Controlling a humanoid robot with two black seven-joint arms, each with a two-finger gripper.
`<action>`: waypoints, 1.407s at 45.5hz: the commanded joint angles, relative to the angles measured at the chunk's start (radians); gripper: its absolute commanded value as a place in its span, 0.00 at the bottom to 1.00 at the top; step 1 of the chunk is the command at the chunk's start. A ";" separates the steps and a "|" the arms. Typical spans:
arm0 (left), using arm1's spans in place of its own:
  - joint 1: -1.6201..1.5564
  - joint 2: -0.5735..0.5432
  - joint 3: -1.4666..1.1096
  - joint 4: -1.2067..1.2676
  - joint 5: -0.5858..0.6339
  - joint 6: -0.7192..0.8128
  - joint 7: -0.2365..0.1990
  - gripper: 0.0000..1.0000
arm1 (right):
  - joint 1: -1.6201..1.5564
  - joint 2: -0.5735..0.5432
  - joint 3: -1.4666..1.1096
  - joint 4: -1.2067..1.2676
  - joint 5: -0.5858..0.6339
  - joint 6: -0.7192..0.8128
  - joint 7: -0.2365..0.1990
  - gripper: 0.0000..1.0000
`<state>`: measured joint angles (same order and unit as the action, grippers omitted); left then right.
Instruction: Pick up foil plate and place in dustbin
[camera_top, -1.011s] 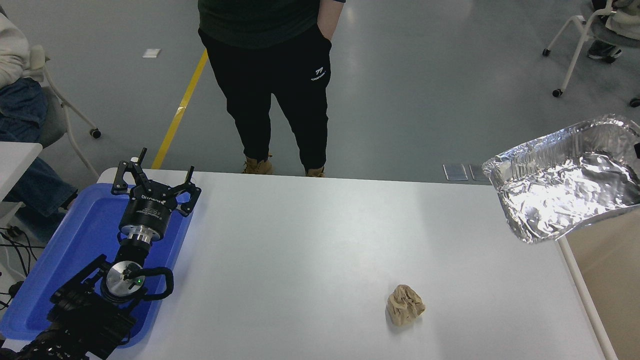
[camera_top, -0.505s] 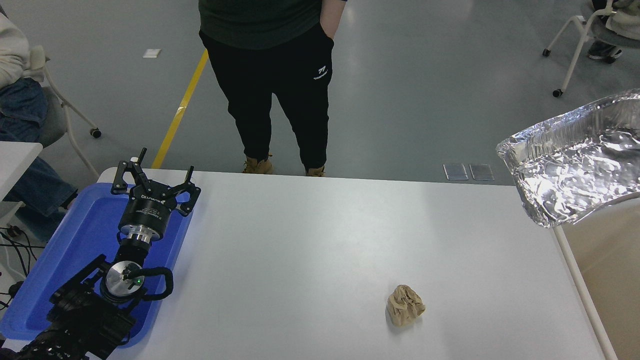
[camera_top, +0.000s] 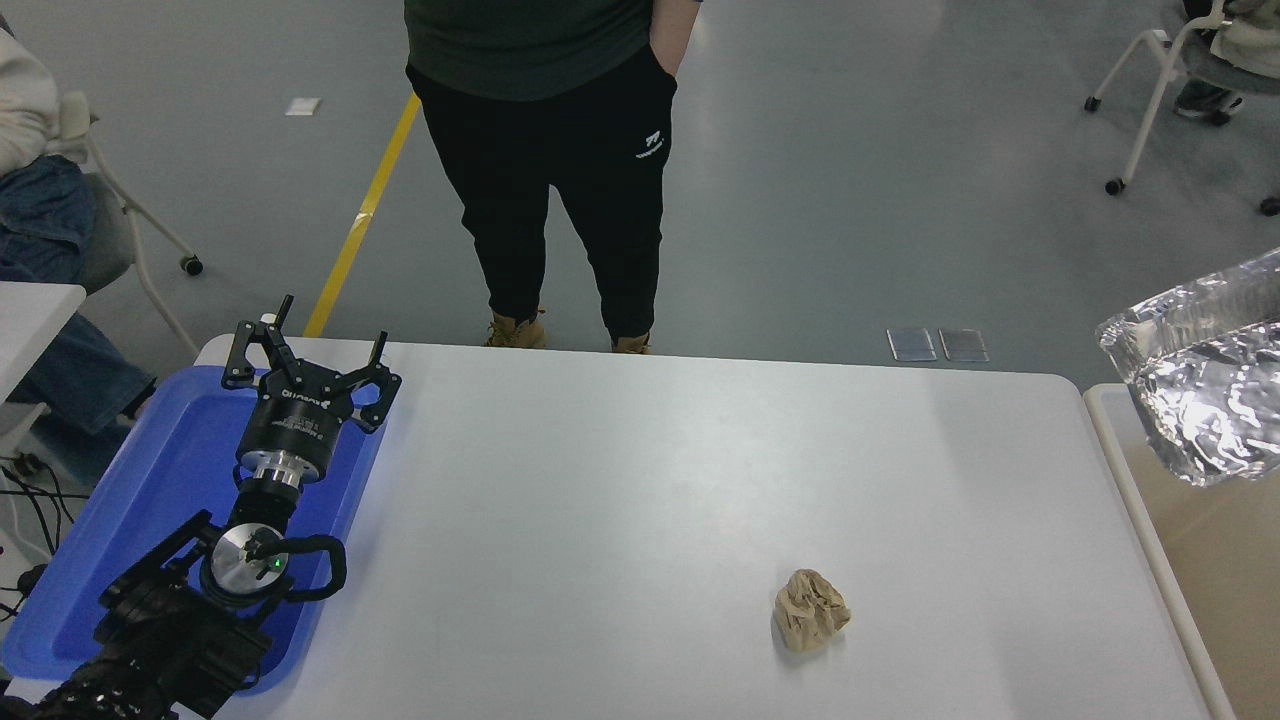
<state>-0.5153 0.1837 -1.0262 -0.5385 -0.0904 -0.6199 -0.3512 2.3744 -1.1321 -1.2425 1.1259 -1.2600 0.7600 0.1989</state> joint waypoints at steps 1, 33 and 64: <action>0.000 0.000 0.000 0.000 0.000 0.000 0.000 1.00 | -0.245 -0.032 0.040 -0.166 -0.027 -0.180 0.005 0.00; 0.000 0.000 0.000 0.000 0.000 0.002 -0.003 1.00 | -1.590 0.373 0.736 -0.936 0.316 -0.742 0.031 0.00; 0.000 0.000 -0.002 0.000 0.000 0.002 -0.003 1.00 | -1.726 0.494 0.670 -1.052 0.387 -0.834 -0.019 0.00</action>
<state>-0.5154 0.1841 -1.0276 -0.5384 -0.0906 -0.6182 -0.3543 0.6794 -0.6546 -0.5440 0.1111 -0.8867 -0.0567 0.1886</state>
